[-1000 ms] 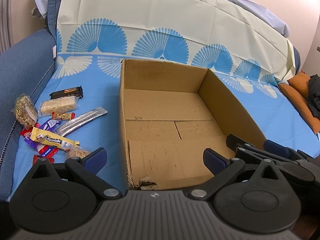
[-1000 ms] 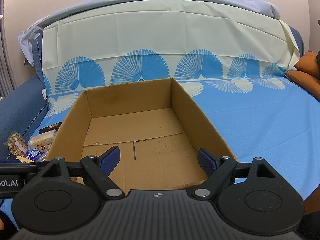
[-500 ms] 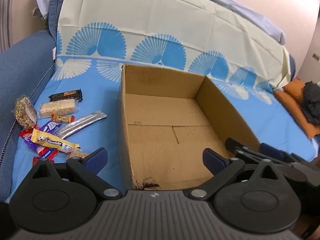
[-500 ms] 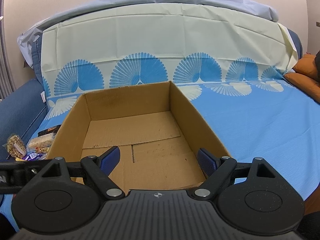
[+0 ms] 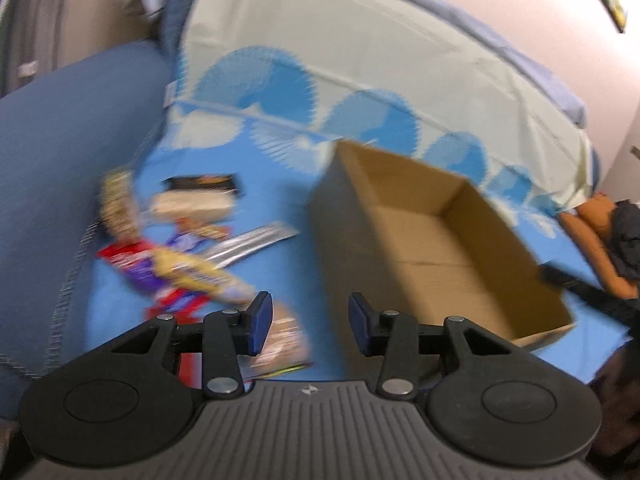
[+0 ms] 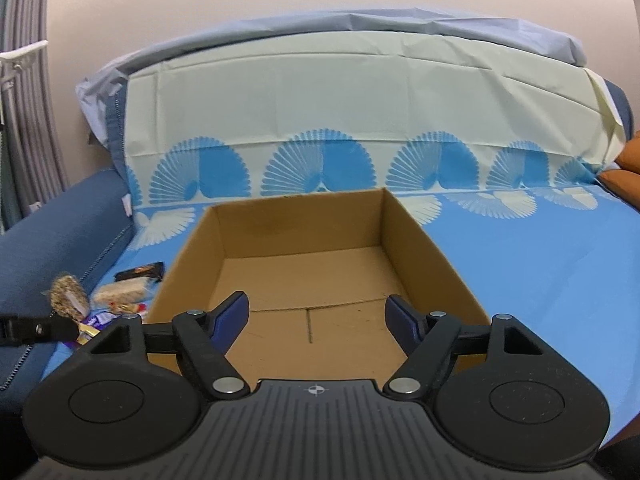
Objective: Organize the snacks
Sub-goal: 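Grasp the red wafer pack with the left gripper while the right gripper reaches toward the snacks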
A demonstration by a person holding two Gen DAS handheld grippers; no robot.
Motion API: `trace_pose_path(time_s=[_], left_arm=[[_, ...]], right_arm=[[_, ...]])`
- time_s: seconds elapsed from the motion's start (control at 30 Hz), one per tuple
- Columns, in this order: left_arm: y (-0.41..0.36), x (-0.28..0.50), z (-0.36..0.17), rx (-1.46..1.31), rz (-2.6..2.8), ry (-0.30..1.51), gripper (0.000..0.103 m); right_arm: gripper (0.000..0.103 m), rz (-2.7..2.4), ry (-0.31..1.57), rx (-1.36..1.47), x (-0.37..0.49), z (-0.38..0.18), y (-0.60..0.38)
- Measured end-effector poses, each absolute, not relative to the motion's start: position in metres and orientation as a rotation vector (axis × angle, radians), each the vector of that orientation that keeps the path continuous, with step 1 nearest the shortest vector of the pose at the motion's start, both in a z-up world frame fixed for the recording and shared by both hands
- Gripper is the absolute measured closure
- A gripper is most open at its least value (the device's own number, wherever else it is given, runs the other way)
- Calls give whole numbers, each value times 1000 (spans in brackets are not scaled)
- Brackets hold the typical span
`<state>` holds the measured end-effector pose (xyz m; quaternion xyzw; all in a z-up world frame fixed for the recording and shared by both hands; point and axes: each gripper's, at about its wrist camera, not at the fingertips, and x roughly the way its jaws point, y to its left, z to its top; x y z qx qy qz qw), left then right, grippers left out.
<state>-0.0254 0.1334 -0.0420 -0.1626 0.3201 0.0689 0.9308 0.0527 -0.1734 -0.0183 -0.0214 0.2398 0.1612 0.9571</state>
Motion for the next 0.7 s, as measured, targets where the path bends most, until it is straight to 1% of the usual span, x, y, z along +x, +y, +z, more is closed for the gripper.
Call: trace_pose_path(time_s=[0.13,0.3,0.43,0.53,0.6,0.63,0.67,0.7], left_arm=[[181,-36,-61,-284,181,679,56],[219,-35,-81,-316,237,727,56],[225,-19,-94,-323,265,821,56],[215,-7,-102,-279,225,868,54],[207,3,-110,-240,211,923,47],[204,7,-114,-224,212,945,42],[202,10,-117,-212,213,962,39],[200,12,-120,-202,211,990,35]], right_arm=[[26,382,469,-20,46,-13,-162],[26,447,460,-41,37,-7,-138],[26,494,476,-48,31,-6,-116],[26,540,482,-73,28,-3,-96],[26,573,491,-80,28,-2,-82],[26,585,493,-82,28,-1,-76],[26,596,496,-92,29,-1,-68],[26,606,498,-106,30,-2,-59]])
